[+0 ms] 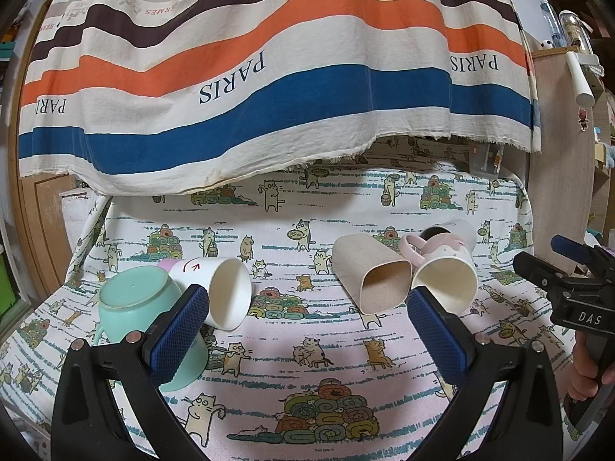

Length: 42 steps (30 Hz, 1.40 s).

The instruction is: Flip cup upside down

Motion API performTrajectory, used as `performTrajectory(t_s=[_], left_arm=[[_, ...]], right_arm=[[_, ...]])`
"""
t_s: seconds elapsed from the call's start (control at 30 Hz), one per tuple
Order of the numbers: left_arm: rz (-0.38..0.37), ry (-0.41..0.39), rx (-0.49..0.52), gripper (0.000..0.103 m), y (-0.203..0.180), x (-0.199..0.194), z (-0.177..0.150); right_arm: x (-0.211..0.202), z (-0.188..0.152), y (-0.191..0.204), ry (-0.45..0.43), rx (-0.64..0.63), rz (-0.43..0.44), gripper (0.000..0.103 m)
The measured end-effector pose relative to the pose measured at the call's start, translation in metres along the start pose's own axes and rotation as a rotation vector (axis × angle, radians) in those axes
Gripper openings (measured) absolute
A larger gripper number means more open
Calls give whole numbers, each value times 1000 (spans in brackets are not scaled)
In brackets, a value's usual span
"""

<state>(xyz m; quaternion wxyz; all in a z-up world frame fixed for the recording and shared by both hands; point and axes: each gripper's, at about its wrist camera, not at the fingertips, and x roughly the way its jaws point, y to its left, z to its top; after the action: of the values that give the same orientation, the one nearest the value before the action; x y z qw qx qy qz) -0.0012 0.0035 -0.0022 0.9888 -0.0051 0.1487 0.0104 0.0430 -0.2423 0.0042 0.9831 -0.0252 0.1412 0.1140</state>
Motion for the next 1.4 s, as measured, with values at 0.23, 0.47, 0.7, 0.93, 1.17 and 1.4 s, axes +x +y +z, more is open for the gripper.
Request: performTrajectory(t_s=[0.23,0.47,0.7,0.93,1.17,1.4], left_arm=[[-38,19,-9,103,1,2,1],[33,-93,109,103,-9,-22,23],[-4,-184,88,103,-7,-30,73],[-39,-218,14,103,-11,-7,106],[-27,-195,-107,103,14,33,93],[9,-127,-125,103,25,48,82]], right_arm=[[1,0,6,-1,-36,15,102],[-7,15,-10,-11,53,41,102],[-12,58,-34,-31,180,46,102],[-7,99,-37,-73,257,31,102],[-1,112,-40,-163,388,36,102],[47,85,-47,-12,458,86,102]])
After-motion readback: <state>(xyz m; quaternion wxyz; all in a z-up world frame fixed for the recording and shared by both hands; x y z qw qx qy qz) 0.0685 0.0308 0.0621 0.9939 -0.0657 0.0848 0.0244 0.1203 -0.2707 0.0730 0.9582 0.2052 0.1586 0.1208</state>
